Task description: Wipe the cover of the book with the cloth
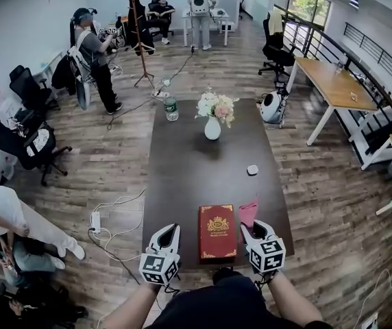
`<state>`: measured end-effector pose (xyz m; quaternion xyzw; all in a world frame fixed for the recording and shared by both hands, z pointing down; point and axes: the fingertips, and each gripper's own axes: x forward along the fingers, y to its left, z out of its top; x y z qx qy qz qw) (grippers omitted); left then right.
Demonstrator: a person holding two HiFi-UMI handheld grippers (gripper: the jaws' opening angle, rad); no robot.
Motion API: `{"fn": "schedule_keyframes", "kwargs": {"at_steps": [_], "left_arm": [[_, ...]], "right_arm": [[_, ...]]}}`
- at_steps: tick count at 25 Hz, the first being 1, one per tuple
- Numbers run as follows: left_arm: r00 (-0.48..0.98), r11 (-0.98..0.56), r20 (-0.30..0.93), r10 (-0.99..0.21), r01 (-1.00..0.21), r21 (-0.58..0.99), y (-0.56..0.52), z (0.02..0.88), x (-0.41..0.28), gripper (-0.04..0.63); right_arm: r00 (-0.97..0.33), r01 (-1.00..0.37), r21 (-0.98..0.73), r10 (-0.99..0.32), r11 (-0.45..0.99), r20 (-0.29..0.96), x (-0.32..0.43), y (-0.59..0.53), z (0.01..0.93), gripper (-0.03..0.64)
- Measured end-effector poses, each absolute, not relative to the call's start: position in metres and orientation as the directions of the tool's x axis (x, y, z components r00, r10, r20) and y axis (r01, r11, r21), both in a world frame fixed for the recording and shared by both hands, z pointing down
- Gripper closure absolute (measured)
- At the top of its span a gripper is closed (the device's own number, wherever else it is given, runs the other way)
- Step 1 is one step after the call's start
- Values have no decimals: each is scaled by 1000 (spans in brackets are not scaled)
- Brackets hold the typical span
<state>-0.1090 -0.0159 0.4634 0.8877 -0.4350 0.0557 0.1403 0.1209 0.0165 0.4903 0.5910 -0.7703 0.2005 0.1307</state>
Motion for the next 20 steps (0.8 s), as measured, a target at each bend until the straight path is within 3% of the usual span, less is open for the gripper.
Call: {"fn": "schedule_keyframes", "kwargs": {"at_steps": [15,20], "left_arm": [[489,-451,325,-810,-872,189,-42,489,-43,600],[498,-459,360,-789,-867,193,-42,494,-36,600]], "right_arm": [[-470,-881,-212,-728,423,499,164,-62,544,502],[-484,-874,-240,-715,422,505,155,-69,552,502]]}}
